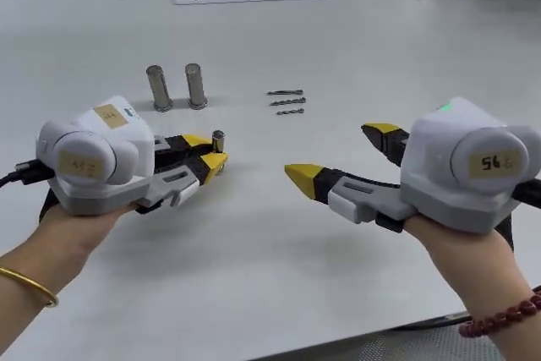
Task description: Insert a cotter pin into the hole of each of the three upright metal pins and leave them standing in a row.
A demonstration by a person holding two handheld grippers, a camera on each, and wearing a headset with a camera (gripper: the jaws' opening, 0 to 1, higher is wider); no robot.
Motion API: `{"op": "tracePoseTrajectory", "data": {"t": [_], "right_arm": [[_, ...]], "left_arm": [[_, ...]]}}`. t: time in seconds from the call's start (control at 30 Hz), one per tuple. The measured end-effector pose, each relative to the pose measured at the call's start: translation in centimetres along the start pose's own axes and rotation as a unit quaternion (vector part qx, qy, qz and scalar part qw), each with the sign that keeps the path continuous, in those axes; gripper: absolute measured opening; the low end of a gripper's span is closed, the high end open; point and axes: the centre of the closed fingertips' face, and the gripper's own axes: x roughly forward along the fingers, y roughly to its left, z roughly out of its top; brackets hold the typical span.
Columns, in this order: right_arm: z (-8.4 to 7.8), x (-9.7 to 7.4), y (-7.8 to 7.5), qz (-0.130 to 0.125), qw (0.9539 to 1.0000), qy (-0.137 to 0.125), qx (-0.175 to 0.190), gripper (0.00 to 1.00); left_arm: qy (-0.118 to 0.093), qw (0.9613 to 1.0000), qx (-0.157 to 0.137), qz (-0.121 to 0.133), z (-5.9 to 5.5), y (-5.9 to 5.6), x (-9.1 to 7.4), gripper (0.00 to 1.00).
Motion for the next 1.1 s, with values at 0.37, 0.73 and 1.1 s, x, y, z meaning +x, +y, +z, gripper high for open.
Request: {"op": "tracePoseTrajectory", "data": {"t": [0.37, 0.73, 1.1], "right_arm": [[-0.10, 0.09, 0.00, 0.001, 1.0000, 0.003, 0.002, 0.66], [-0.24, 0.26, 0.07, 0.004, 1.0000, 0.006, 0.002, 0.66], [-0.36, 0.33, 0.10, 0.006, 0.9999, 0.010, 0.004, 0.66]], "left_arm": [[0.004, 1.0000, -0.001, -0.003, -0.57, -0.22, 0.04, 0.06], [0.006, 1.0000, 0.001, -0.006, -0.70, -0.09, -0.08, 0.06], [0.012, 0.9998, -0.012, -0.009, -0.83, 0.03, -0.10, 0.07]]}}
